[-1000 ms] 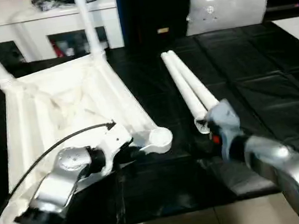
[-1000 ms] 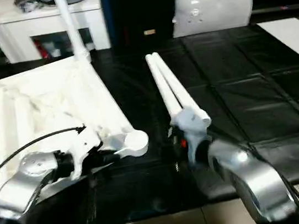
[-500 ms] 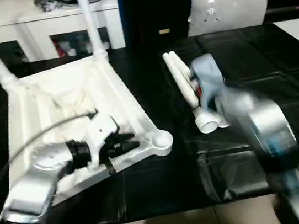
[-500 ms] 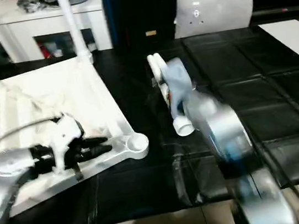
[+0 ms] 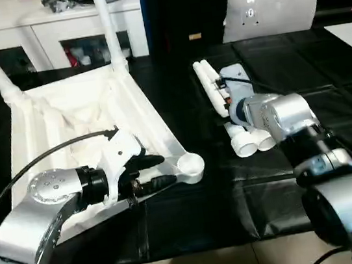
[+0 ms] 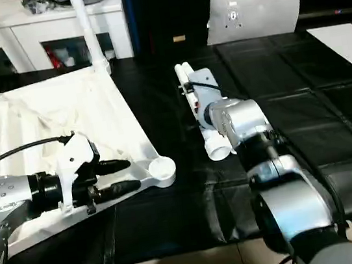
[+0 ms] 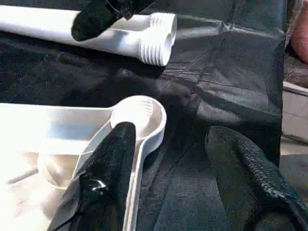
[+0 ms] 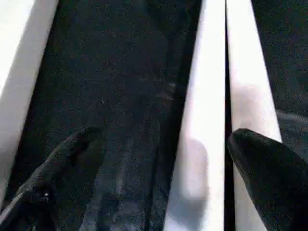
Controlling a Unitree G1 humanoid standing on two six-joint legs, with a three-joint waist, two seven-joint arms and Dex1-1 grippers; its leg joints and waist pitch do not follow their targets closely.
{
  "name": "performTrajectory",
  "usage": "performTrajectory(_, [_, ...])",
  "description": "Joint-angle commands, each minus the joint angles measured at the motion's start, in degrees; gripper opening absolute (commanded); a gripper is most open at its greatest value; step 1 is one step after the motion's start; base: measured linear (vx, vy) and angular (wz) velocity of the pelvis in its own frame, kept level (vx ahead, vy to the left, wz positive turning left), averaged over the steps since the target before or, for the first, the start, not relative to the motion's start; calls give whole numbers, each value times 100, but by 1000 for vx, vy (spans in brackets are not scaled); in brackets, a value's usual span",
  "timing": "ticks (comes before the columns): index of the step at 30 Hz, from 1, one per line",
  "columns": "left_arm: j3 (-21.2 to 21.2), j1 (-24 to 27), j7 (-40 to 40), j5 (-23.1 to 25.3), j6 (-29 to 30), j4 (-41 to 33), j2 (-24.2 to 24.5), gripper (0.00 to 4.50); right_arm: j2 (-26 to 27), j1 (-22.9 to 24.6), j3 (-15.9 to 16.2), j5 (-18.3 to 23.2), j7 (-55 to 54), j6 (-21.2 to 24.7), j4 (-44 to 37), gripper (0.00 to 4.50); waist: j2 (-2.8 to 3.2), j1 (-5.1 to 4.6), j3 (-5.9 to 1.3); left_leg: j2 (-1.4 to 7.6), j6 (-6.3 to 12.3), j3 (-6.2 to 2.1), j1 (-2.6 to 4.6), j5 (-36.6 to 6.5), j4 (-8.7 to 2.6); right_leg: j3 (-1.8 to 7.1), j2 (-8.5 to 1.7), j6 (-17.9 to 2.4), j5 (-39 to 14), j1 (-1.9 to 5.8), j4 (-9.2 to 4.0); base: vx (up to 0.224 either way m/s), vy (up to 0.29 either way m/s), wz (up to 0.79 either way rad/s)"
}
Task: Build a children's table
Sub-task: Pick table leg
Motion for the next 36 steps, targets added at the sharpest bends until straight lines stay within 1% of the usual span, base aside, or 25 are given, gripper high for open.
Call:
performTrajectory(1, [-22,-77,115,26,94,-106,36,293,-28,-262,12,-94,116,-199,489,450,12,1,-343,118,-287,-41,58,-1404,-357,260,-362,-966,-1671,262,-397,0,0,0])
performTrajectory(4, [-8,-76,145,5,139,-120,27,306,-65,-328,158,-250,167,-306,763,450,9,4,-334,118,-260,-35,41,-1389,-351,262,-364,-966,-1676,269,-408,0,0,0])
performTrajectory(5, [-19,-86,167,7,167,-139,42,329,-63,-399,128,-266,193,-402,993,450,-10,1,-348,121,-249,-30,41,-1330,-345,265,-367,-979,-1601,272,-398,0,0,0])
performTrajectory(7, [-32,-94,183,14,195,-160,62,329,-47,-470,69,-255,224,-494,1215,450,6,3,-349,123,-233,-34,37,-1298,-346,260,-366,-1026,-1519,278,-387,0,0,0])
performTrajectory(9, [-39,-94,186,20,204,-171,74,329,-38,-499,38,-245,241,-532,1314,450,2,2,-346,122,-211,-28,36,-1285,-344,258,-356,-1059,-1454,275,-384,0,0,0])
performTrajectory(11, [-2,-103,263,1,273,-180,67,329,2,-585,-21,-233,396,-611,1717,450,11,0,-354,121,-205,-27,37,-1306,-336,256,-364,-1085,-1469,275,-377,0,0,0])
performTrajectory(12, [-2,-103,263,1,273,-180,67,329,2,-585,-21,-233,396,-611,1717,450,14,-1,-343,124,-199,-29,40,-1380,-339,253,-366,-1102,-1543,267,-388,0,0,0])
performTrajectory(13, [11,-118,313,-8,302,-173,41,329,11,-613,-27,-244,448,-648,1867,450,-15,-4,-336,125,-193,-27,37,-1406,-343,252,-365,-1090,-1597,269,-397,0,0,0])
performTrajectory(15, [49,-152,428,-24,348,-150,-30,329,30,-658,-7,-291,564,-689,2090,450,4,-1,-341,127,-191,-31,34,-1401,-339,252,-368,-1101,-1608,271,-388,0,0,0])
performTrajectory(18, [130,-176,559,-27,381,-113,-118,329,57,-700,-53,-276,620,-641,2258,450,6,5,-339,134,-183,-34,36,-1409,-340,250,-371,-1123,-1587,272,-390,0,0,0])
performTrajectory(19, [131,-190,623,8,384,-79,-139,329,67,-718,-113,-224,657,-591,2328,450,38,2,-341,134,-190,-40,41,-1447,-339,247,-369,-1124,-1612,269,-384,0,0,0])
performTrajectory(20, [131,-190,623,8,384,-79,-139,329,67,-718,-113,-224,657,-591,2328,450,30,-4,-341,135,-191,-38,45,-1473,-338,245,-365,-1119,-1621,265,-390,0,0,0])
performTrajectory(21, [124,-194,681,50,368,-58,-157,329,71,-719,-135,-202,706,-562,2375,450,-46,-11,-340,134,-173,-30,35,-1476,-341,245,-367,-1111,-1648,275,-401,0,0,0])
performTrajectory(22, [140,-193,749,79,362,-48,-186,329,80,-707,-151,-178,771,-523,2410,450,-17,6,-341,133,-165,-37,37,-1449,-338,247,-376,-1093,-1678,273,-391,0,0,0])
performTrajectory(23, [153,-191,793,91,363,-47,-205,329,87,-711,-166,-171,816,-524,2464,450,-9,7,-339,138,-165,-38,39,-1439,-338,247,-378,-1088,-1683,266,-393,0,0,0])
performTrajectory(24, [181,-191,844,93,374,-57,-233,329,92,-707,-157,-185,850,-531,2508,450,-87,-6,-337,140,-142,-26,31,-1431,-340,245,-372,-1080,-1709,268,-407,0,0,0])
performTrajectory(25, [196,-193,881,86,388,-66,-247,329,97,-718,-161,-205,876,-555,2566,450,-67,8,-336,139,-146,-37,28,-1408,-340,247,-383,-1073,-1730,275,-388,0,0,0])
performTrajectory(26, [197,-193,883,86,388,-66,-248,335,97,-719,-161,-205,877,-556,2569,432,-40,10,-336,141,-157,-34,38,-1427,-336,251,-385,-1065,-1775,257,-397,0,0,0])
performTrajectory(28, [212,-182,927,96,375,-88,-256,337,108,-725,-201,-185,895,-570,2610,414,-33,10,-332,150,-190,-41,54,-1503,-344,246,-379,-1063,-1803,244,-401,0,0,0])
performTrajectory(29, [219,-173,966,98,364,-99,-264,337,120,-730,-234,-184,918,-598,2662,411,-74,7,-330,152,-197,-42,44,-1508,-347,245,-380,-1069,-1784,248,-390,0,0,0])
performTrajectory(30, [218,-147,1025,142,329,-106,-266,337,132,-729,-318,-126,934,-606,2699,402,-57,9,-330,151,-209,-45,50,-1524,-346,245,-381,-1075,-1783,243,-389,0,0,0])
performTrajectory(31, [217,-142,1041,152,320,-107,-266,337,135,-730,-340,-115,939,-609,2711,388,-61,3,-328,155,-219,-47,55,-1576,-350,245,-378,-1068,-1778,239,-394,0,0,0])
performTrajectory(34, [195,-119,1117,214,286,-90,-246,337,118,-724,-484,-59,943,-618,2782,367,-86,0,-326,151,-218,-45,53,-1591,-350,247,-380,-1057,-1786,241,-395,0,0,0])
performTrajectory(35, [191,-97,1116,218,270,-93,-227,337,84,-707,-576,-2,983,-596,2807,352,-116,2,-324,148,-199,-41,47,-1575,-347,250,-388,-1043,-1837,246,-401,0,0,0])
performTrajectory(36, [190,-90,1122,213,265,-98,-223,337,78,-705,-597,12,1000,-592,2816,352,-110,7,-324,146,-194,-41,45,-1563,-345,251,-392,-1034,-1858,249,-400,0,0,0])
